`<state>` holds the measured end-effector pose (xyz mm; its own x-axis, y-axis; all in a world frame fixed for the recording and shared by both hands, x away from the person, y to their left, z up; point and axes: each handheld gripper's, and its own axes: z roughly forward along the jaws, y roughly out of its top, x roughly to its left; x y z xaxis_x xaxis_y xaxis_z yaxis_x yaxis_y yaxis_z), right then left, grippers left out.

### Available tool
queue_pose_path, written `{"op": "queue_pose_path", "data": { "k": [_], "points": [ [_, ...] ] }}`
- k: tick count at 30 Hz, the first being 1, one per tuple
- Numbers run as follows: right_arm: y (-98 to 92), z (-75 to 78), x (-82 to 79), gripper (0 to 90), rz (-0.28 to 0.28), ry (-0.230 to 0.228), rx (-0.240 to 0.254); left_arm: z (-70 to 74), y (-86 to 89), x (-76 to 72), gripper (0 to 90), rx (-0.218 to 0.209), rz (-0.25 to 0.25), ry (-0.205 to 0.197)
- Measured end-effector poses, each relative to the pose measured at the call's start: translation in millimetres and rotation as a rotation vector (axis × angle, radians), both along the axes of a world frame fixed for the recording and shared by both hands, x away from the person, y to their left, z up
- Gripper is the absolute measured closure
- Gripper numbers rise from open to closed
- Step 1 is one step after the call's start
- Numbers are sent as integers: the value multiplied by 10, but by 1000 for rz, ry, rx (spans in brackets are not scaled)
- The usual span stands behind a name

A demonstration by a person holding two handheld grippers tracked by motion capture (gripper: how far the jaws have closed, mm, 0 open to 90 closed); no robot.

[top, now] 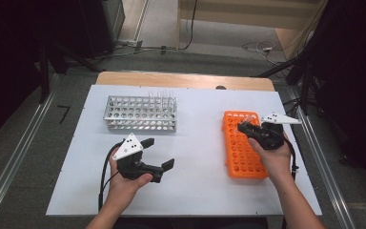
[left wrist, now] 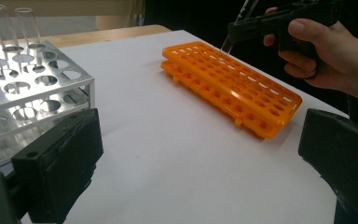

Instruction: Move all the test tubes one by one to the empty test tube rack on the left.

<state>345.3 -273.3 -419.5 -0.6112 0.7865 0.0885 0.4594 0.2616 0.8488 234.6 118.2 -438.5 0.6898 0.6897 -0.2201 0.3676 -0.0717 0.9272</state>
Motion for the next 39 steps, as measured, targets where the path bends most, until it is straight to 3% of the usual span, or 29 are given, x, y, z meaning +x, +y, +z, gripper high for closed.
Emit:
{"op": "queue_pose_path", "data": {
  "k": [14,28,34,39],
  "points": [
    [343,-31,-449,739,184,3,34,53,-91,-29,0,-1,-31,-14],
    [733,-61,-751,740,347,23,-8,117,-280,-46,60,-11,-99,-31],
    [875,-88,-813,739,386,27,-20,132,-371,-59,146,-12,-129,-44],
    [981,-119,-862,739,418,36,-31,134,-448,-71,307,-8,-155,-60]
  ]
}}
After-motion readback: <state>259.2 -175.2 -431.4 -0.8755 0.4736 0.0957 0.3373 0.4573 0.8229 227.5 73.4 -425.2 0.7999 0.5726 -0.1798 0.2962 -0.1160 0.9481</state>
